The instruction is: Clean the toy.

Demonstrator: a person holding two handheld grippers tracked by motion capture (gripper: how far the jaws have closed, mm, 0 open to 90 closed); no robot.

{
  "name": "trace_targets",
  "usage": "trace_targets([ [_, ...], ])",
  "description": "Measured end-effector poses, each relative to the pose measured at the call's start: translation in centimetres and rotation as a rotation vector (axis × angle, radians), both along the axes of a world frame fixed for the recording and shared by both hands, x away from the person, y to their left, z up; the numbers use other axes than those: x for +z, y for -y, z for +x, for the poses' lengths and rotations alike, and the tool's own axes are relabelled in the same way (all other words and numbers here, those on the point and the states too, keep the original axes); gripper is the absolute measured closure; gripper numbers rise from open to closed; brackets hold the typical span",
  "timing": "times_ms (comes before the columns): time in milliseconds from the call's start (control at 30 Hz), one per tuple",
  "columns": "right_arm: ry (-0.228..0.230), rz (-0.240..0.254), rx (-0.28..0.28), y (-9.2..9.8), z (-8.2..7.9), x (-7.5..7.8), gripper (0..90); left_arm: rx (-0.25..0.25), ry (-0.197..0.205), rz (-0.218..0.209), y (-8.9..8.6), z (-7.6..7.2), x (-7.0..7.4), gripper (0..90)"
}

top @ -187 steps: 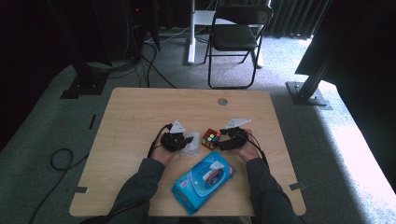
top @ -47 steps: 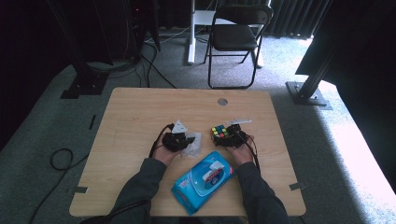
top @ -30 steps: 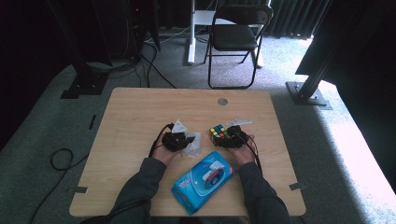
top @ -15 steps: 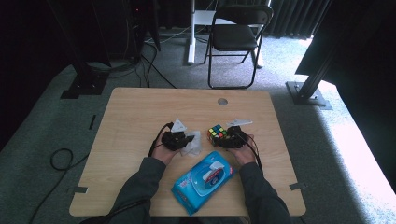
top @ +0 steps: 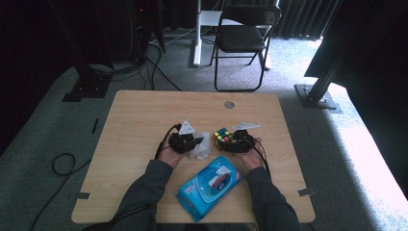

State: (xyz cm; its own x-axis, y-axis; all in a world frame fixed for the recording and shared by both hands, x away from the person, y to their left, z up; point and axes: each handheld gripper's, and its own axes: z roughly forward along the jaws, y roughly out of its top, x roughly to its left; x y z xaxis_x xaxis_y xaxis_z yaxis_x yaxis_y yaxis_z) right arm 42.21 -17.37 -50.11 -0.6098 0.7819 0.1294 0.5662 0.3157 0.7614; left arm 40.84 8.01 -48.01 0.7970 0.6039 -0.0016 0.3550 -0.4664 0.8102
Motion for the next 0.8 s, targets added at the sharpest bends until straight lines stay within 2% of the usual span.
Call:
trace_targets([
  [367,0.018,-0.009,0.044,-0.8,-0.2,0.8,33.7,-0.006,0.010,-0.001,0.1,0.1,0.3,87.5],
  [800,0.013,0.022,0.090,-1.6,-0.4,1.0,33.7,-0.022,0.017,-0.008,0.9,0.1,0.4,87.6],
])
